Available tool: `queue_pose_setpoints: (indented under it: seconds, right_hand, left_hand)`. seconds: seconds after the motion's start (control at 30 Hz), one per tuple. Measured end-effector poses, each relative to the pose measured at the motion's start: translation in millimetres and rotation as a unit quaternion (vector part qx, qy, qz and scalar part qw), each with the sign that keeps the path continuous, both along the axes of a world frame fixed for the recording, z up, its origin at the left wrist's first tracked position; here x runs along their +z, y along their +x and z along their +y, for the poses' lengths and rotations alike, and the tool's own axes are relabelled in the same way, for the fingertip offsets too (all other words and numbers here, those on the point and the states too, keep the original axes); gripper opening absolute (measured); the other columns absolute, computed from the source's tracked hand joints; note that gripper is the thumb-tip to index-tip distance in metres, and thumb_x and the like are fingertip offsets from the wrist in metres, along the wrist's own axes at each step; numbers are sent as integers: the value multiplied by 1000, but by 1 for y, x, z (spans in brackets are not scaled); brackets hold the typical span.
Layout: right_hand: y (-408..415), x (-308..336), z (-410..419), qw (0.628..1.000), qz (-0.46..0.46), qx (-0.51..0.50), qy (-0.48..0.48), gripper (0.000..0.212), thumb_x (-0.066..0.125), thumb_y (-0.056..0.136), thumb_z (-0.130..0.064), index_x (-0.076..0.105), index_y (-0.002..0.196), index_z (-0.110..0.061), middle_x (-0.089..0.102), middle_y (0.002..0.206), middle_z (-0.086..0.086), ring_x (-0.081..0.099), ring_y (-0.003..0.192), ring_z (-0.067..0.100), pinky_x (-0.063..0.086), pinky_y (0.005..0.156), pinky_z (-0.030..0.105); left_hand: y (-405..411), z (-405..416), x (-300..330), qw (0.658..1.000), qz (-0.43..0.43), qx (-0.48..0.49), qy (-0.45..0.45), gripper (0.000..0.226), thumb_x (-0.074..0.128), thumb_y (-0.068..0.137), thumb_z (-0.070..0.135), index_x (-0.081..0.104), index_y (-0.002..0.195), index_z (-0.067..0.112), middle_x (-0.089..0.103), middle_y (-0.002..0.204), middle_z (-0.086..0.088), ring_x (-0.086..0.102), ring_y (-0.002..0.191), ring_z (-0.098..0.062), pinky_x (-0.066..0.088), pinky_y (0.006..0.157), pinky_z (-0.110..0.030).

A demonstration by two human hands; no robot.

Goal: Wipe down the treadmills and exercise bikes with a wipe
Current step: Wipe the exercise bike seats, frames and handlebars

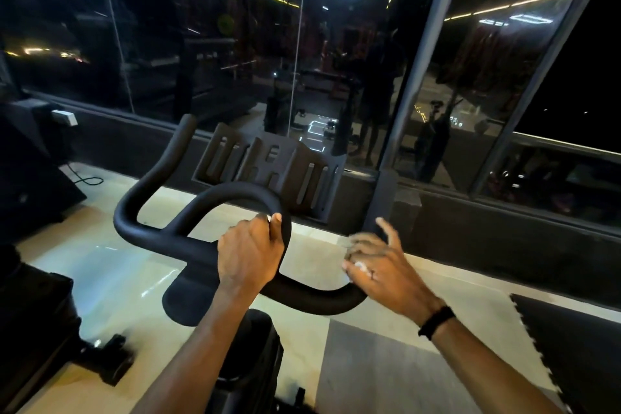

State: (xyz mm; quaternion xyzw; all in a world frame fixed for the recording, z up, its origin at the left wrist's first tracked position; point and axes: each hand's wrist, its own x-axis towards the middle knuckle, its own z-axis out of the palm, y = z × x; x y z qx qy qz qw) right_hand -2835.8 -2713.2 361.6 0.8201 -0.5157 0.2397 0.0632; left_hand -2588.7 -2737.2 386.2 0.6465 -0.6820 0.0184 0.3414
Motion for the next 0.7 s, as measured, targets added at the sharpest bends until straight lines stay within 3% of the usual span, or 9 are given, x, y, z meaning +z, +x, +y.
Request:
queue_pose_setpoints:
  seconds: [0.1, 0.27, 0.4, 0.5, 0.63, 0.7]
  right_hand:
    - [-7, -2, -11, 998, -44, -50, -18, 49, 39, 100, -49, 78, 81, -25, 68, 120, -15, 35, 141, 3, -11, 121, 39]
    - [37, -29, 23, 972, -214, -93, -28, 45, 40, 101, -48, 74, 82, -23, 57, 133, -20, 26, 146, -2, -12, 122, 36]
    - [83, -48, 60, 977, -194, -78, -33, 28, 40, 106, -32, 68, 112, -30, 42, 142, -26, 19, 147, -1, -9, 123, 34]
    - [76, -45, 68, 987, -157, -44, 3, 34, 38, 107, -23, 56, 135, -32, 33, 152, -24, 9, 150, -1, -17, 121, 32]
    - [35, -26, 46, 977, -187, -99, 22, 38, 27, 106, -39, 49, 137, -40, 35, 155, -17, 0, 150, -4, -19, 119, 32]
    - [24, -20, 37, 977, -159, -139, 36, 48, 19, 104, -47, 48, 141, -37, 31, 159, -14, -8, 148, -7, -21, 118, 32]
  left_hand:
    - [-1, -1, -1, 1000, -2, 0, 1, 38, 37, 104, 43, 48, 75, 21, 45, 59, 4, 45, 53, -13, 30, 54, -28]
    - [0, -1, -3, 1000, 2, -4, -19, 40, 40, 104, 40, 55, 74, 17, 44, 57, 5, 39, 48, -9, 20, 47, -23]
    - [-2, -1, -3, 1000, 4, 0, -5, 39, 35, 104, 42, 49, 75, 20, 47, 60, 4, 43, 51, -10, 25, 51, -26]
    - [0, 0, -2, 1000, 11, -6, -4, 39, 34, 105, 42, 48, 76, 20, 48, 61, 4, 44, 52, -11, 27, 52, -26]
    - [2, 0, -3, 1000, 21, -18, -2, 38, 36, 105, 41, 50, 77, 20, 48, 60, 6, 45, 52, -7, 26, 49, -23]
    - [2, 0, -3, 999, 33, -22, 0, 34, 38, 105, 40, 54, 83, 19, 51, 62, 6, 51, 55, -9, 33, 52, -24]
